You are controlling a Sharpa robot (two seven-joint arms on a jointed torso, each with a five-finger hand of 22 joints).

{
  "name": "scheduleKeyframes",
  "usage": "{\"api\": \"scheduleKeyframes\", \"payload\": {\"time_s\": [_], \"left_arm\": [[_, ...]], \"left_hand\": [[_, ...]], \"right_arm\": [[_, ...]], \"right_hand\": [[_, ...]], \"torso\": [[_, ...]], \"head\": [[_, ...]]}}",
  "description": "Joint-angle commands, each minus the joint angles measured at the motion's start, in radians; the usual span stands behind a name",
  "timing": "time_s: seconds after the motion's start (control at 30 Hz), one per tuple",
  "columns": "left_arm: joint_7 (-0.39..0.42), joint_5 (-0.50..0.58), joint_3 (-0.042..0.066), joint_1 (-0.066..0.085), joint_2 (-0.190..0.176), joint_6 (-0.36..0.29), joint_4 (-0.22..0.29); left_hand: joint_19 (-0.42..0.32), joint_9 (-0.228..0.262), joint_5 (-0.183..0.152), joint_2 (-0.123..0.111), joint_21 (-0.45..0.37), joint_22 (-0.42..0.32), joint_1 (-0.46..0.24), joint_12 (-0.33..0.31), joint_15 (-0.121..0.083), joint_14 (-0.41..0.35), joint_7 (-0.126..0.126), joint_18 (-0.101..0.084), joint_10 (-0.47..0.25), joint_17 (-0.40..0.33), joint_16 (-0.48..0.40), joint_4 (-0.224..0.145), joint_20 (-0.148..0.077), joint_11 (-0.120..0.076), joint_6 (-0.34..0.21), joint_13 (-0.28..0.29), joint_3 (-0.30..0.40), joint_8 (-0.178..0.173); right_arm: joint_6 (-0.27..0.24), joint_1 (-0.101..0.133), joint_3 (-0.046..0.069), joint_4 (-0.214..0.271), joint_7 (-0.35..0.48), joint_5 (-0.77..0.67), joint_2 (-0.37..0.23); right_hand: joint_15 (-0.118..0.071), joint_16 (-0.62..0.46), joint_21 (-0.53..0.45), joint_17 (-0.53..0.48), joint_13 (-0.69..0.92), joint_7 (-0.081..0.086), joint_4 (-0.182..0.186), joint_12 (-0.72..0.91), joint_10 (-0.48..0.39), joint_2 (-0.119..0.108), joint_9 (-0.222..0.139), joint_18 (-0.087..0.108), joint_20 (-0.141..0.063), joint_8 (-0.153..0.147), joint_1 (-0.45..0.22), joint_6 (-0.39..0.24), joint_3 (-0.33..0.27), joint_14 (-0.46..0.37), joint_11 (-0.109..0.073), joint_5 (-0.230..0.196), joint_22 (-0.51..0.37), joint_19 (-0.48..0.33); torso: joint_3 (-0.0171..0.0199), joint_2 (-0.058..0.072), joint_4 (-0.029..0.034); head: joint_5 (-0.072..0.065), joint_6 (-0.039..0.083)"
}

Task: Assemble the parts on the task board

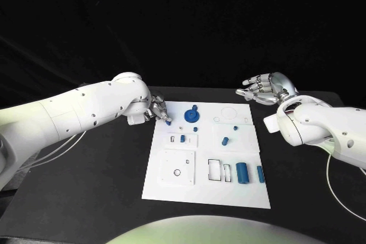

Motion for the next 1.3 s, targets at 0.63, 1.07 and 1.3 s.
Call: {"api": "scheduleKeyframes", "payload": {"time_s": [0.63, 1.07, 1.3], "left_arm": [[0.042, 0.146, 0.006, -0.026, -0.205, -0.256, 0.34], [0.054, 0.007, 0.004, -0.061, -0.235, -0.321, 0.404], [0.051, -0.052, 0.001, -0.069, -0.229, -0.319, 0.406]], "left_hand": [[0.062, 0.036, 0.055, -0.071, 0.046, 0.083, -0.093, 0.045, -0.02, 0.073, -0.015, -0.017, 0.087, 0.134, 0.028, -0.222, -0.012, -0.016, 0.042, 0.071, 0.288, 0.025], [0.068, 0.035, 0.105, -0.088, 0.05, 0.091, -0.109, 0.05, -0.026, 0.074, -0.02, -0.019, 0.106, 0.136, 0.028, -0.235, -0.018, -0.022, 0.059, 0.084, 0.306, 0.024], [0.07, 0.035, 0.12, -0.092, 0.052, 0.095, -0.112, 0.051, -0.027, 0.074, -0.021, -0.02, 0.11, 0.136, 0.028, -0.238, -0.019, -0.023, 0.062, 0.089, 0.307, 0.024]], "right_arm": [[0.011, 0.0, 0.0, 0.001, 0.01, -0.002, -0.003], [0.012, -0.001, 0.0, -0.001, 0.011, -0.002, -0.003], [0.013, -0.002, 0.0, -0.001, 0.011, -0.002, -0.003]], "right_hand": [[0.002, -0.005, -0.003, -0.001, -0.001, 0.048, -0.001, 0.006, -0.008, 0.002, -0.001, 0.011, 0.002, 0.003, -0.008, -0.008, -0.005, -0.007, 0.0, -0.002, -0.001, -0.004], [0.002, -0.005, -0.003, -0.001, -0.001, 0.048, -0.001, 0.006, -0.008, 0.002, -0.001, 0.011, 0.002, 0.003, -0.008, -0.008, -0.005, -0.007, 0.0, -0.002, -0.001, -0.004], [0.002, -0.006, -0.005, -0.003, -0.005, 0.048, -0.001, 0.009, -0.009, 0.003, -0.002, 0.011, 0.003, 0.005, -0.009, -0.008, -0.005, -0.007, 0.0, -0.002, -0.004, -0.003]], "torso": [[-0.0007, -0.002, 0.0018], [-0.0013, 0.0, 0.0005], [-0.0005, 0.001, -0.0006]], "head": [[0.006, -0.008], [0.01, -0.012], [0.012, -0.015]]}}
